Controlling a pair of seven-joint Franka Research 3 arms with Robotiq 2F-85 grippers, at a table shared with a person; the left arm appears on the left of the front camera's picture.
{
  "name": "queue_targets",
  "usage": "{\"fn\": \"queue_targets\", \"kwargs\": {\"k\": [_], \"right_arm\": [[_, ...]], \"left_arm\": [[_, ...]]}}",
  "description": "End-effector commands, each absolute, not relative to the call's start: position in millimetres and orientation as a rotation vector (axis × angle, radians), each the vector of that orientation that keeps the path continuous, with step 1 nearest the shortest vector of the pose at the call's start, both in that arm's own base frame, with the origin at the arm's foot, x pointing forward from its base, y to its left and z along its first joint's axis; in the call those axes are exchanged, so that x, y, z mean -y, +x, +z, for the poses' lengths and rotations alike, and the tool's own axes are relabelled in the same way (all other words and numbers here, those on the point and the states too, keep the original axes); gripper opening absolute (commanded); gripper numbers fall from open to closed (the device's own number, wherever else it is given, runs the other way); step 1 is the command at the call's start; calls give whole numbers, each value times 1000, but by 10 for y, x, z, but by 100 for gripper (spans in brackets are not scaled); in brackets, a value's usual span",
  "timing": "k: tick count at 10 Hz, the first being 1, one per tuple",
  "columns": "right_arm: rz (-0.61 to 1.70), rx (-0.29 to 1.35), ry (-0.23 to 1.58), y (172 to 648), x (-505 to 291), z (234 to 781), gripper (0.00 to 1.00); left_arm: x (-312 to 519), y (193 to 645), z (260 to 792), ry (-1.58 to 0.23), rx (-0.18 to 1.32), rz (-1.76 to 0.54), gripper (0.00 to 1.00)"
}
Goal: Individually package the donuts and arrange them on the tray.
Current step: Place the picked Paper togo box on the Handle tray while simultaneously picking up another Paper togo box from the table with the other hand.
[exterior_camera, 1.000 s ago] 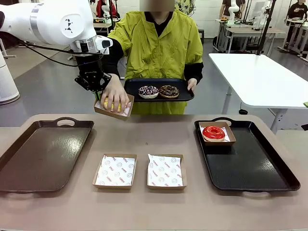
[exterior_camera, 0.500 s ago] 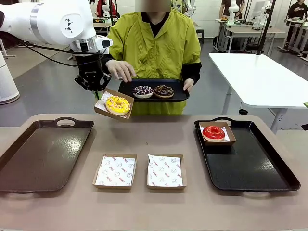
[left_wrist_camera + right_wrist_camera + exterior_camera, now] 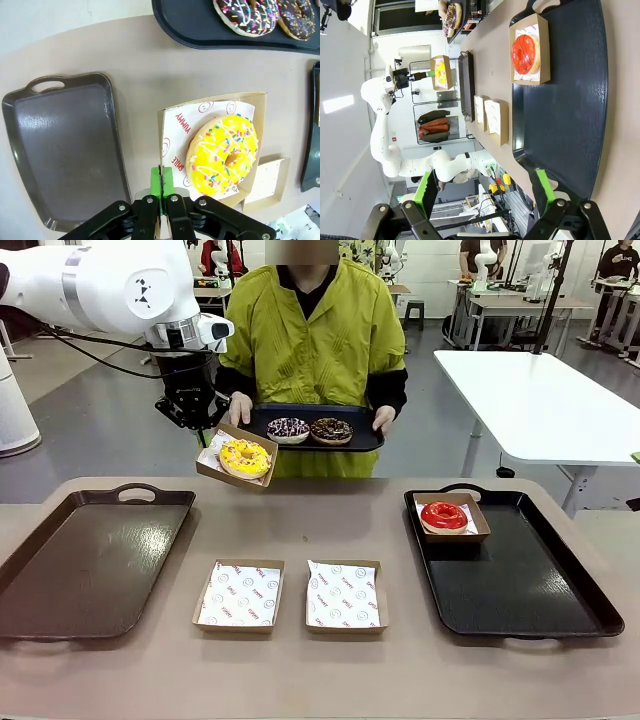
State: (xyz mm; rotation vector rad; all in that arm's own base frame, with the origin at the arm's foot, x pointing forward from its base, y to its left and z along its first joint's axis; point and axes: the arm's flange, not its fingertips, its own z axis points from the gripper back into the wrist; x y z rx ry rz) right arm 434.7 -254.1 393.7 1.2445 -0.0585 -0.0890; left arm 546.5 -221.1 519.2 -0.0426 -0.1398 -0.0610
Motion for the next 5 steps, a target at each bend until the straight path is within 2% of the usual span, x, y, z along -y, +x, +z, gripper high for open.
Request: {"fn": "queue_targets", "kwargs": {"k": [1,2,5], "right_arm": [[-85,54,1250,4349,2549,3941,100],[-89,59,1244,4347,2541,3937,100],[28,95,966,4297,1762,4410,100]], "left_arm": [[2181,5457,5199,-57,143,-72,0],[2211,5465,5192,-43,140,-61,1],[1613,5169,5542,9,190,-93,1]]}}
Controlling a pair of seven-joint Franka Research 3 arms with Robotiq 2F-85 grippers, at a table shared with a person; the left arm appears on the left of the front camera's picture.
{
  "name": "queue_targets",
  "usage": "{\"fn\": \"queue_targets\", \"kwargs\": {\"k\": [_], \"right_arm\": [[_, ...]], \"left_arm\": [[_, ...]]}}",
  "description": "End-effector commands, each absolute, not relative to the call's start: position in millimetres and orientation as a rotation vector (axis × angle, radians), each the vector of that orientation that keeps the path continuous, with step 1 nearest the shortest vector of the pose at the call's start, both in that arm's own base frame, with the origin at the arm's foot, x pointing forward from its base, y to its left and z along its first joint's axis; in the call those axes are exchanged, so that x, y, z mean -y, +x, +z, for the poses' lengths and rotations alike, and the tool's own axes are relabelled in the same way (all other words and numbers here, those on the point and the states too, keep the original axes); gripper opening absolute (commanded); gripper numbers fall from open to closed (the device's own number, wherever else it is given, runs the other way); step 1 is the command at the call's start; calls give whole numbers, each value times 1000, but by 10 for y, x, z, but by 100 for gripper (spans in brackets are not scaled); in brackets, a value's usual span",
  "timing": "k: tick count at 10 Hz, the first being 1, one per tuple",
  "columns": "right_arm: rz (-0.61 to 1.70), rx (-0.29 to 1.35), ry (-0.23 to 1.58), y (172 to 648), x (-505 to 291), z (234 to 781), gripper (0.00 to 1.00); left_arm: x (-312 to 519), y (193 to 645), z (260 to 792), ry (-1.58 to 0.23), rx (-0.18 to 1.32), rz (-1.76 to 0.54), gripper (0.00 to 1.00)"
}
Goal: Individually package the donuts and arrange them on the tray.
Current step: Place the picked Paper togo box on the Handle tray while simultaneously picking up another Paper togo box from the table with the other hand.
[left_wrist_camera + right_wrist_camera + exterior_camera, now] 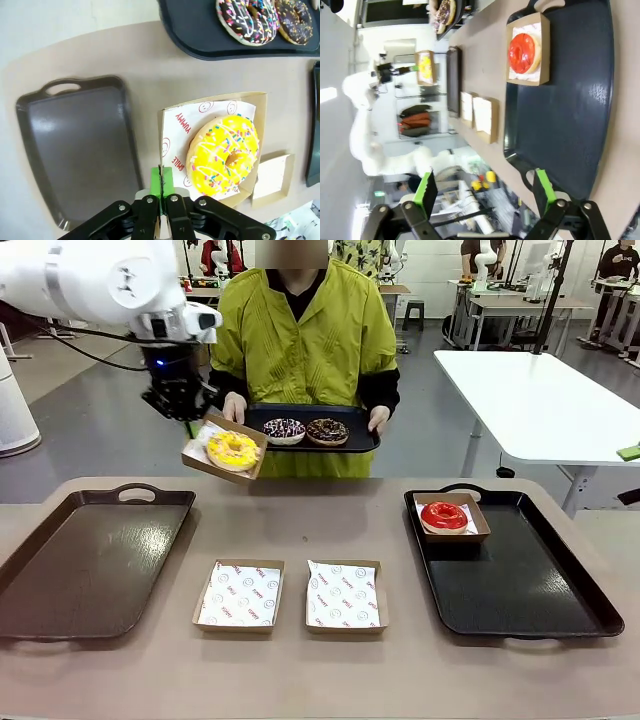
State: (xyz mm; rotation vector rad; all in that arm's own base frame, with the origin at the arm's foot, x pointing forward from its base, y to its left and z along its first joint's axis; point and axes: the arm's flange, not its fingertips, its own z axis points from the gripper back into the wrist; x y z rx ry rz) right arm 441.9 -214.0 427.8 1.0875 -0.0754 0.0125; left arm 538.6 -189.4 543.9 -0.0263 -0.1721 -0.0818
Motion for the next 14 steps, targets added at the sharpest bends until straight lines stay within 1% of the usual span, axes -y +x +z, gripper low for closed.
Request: {"fn": "queue_targets", "kwargs": {"k": [1,4,5,8,11,12,14], "right_arm": [[35,82,883,4333,1496,4549,100],[66,25,685,4452,533,4672,100],[83,17,610,4460,204,4627,100],[125,10,480,4496,-622,4371,100],[133,1,448,4534,-960,4118,100],[140,-10,462,4518,-937,4124,100],[154,3,479,4522,-970,4169,100]], "left_arm": [[1377,5079,5610,31,184,-92,1],[656,4950,5519,-7,139,-60,1],[448,4947,5416,-27,116,-35,1],[-45,5007,5024,-62,65,12,1],[-96,5133,4790,-19,54,-15,1],[-82,5170,4760,-3,40,-3,1],[-105,5087,4789,-31,39,14,1]]}}
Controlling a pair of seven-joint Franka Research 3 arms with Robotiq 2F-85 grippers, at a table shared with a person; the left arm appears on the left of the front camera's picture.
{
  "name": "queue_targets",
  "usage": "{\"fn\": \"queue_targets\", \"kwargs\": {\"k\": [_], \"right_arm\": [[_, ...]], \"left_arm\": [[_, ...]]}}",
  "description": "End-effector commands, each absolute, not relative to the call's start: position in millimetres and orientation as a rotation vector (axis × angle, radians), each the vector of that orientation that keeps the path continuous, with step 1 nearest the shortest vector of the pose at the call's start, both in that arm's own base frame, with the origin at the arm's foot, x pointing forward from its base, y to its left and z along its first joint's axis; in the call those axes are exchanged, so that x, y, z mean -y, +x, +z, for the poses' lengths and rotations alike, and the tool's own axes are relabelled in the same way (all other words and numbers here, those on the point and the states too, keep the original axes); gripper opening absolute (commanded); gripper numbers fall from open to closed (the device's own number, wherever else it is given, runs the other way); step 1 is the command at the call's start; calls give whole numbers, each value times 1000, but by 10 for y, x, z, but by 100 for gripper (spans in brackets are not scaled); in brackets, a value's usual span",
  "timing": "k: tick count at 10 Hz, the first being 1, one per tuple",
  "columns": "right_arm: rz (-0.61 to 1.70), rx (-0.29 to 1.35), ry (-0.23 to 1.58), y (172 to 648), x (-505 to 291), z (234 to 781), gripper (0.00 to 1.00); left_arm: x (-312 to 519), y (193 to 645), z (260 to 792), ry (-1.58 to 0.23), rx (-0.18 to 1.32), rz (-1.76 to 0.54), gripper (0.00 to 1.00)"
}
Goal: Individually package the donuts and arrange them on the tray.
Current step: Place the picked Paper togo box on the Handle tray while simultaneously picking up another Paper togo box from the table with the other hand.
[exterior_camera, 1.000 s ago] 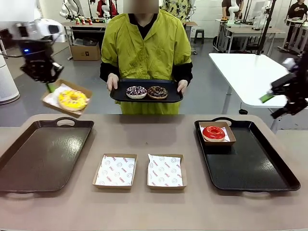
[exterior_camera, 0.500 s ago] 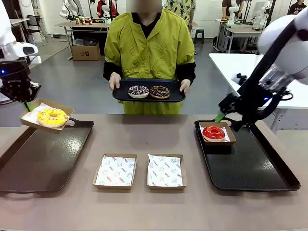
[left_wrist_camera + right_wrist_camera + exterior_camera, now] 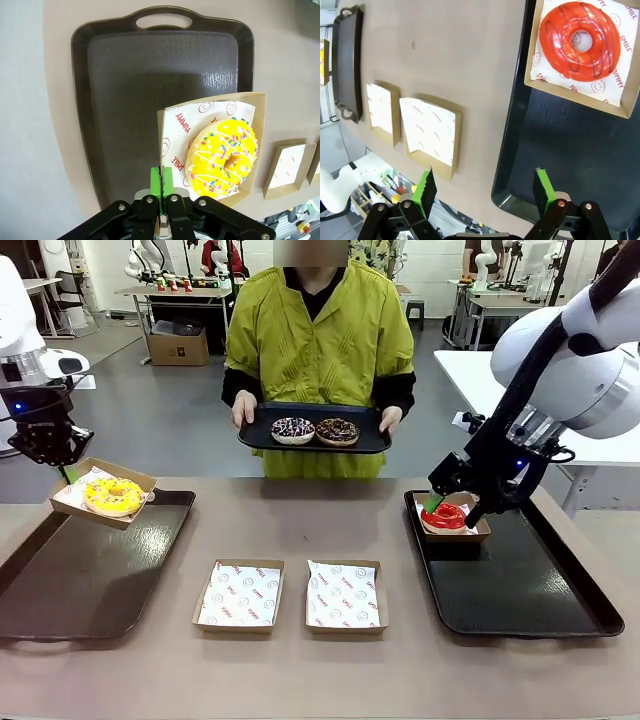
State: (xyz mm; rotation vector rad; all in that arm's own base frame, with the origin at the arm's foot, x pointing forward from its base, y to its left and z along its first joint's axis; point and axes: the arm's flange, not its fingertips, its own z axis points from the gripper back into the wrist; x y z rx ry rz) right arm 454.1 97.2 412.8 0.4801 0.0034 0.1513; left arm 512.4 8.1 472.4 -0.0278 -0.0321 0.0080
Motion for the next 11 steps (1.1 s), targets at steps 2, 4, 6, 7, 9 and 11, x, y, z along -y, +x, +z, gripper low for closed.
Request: {"fn": "queue_targets", "kwargs": {"k": [2,4,6,7,9,11], "right_arm": [[154,3,479,4522,-970,4169,100],[154,3,479,4522,-970,4169,100],[154,3,479,4522,-970,4169,100],[152,5,481,4540,-965,4166,100],[98,-24,246,4361,-1491,4130,100],[55,-3,83,4184,-1972,3980,100]], "left_arm": [[-105,5087,4789,-31,39,14,1],[-105,5087,4789,-31,39,14,1],[-105,5087,4789,-31,39,14,1],[-84,5115,4759,-28,39,9,1],[-191,5286,4608,-78,50,-39,1],[-276,5428,4432,-107,59,-82,1]]}}
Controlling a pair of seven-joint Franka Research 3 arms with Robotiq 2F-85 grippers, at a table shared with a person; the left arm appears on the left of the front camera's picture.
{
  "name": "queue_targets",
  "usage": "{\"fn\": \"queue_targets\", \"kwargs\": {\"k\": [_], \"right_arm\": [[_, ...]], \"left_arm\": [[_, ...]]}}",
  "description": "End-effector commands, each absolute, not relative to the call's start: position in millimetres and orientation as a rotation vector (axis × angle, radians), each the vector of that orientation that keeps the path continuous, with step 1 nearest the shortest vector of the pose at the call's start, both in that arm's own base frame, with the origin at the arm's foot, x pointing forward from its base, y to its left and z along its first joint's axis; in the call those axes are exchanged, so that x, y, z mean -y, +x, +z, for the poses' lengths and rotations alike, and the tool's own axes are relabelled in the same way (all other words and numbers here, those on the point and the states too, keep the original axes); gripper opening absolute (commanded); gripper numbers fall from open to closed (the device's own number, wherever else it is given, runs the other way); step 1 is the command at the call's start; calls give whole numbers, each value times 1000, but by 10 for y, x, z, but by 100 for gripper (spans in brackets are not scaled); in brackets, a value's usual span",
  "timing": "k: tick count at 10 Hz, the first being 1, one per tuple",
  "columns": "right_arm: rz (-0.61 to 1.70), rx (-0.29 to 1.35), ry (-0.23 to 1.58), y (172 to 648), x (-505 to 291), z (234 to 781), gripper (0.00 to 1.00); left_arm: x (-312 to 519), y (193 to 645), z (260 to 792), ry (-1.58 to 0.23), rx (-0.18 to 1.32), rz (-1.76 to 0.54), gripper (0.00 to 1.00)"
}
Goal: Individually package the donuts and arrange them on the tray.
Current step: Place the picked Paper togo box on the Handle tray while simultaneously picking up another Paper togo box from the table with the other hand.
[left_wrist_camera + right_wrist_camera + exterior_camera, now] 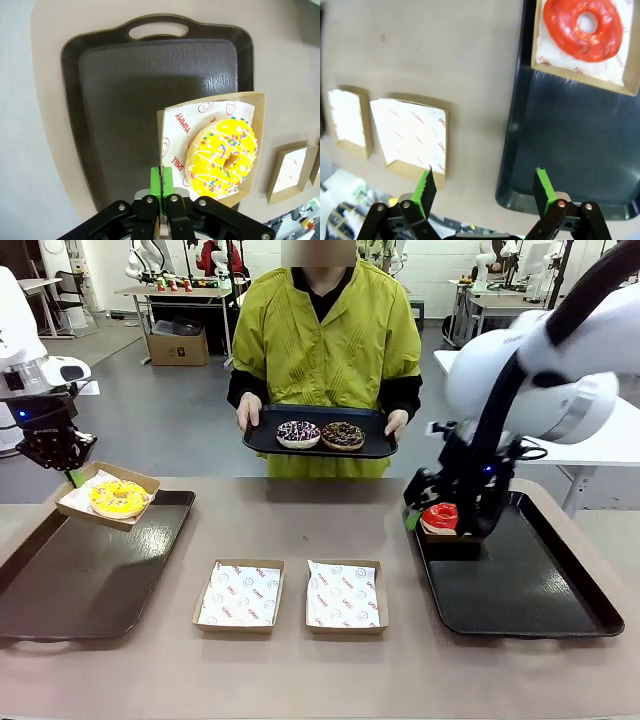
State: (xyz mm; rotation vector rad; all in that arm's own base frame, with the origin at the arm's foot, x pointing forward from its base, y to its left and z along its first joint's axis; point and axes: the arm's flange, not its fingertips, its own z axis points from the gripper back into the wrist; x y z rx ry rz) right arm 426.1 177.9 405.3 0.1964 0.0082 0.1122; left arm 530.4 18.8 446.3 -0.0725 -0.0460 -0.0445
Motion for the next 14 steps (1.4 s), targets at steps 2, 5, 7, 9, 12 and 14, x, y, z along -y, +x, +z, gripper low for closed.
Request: {"fn": "queue_targets", "kwargs": {"k": [2,5,7,9,12,14], "right_arm": [[47,-3,28,3990,-2369,3809,100],[60,6,8,3838,-2742,3579,100],[49,-4,-10,3873,-2810,3390,100],[29,-7,-20,3925,-2835,3257,100],[33,1,-29,3959,-2821,3215,100],[49,-33,-8,3902,-2751,3230,100]], "left_arm": [[-250,5590,4266,-126,48,-104,1],[-193,5768,4080,-143,58,-118,1],[-171,5821,4008,-165,63,-99,1],[-146,5826,3920,-180,52,-56,1],[-129,5721,3835,-187,64,3,1],[-134,5781,3848,-184,38,-27,1]]}}
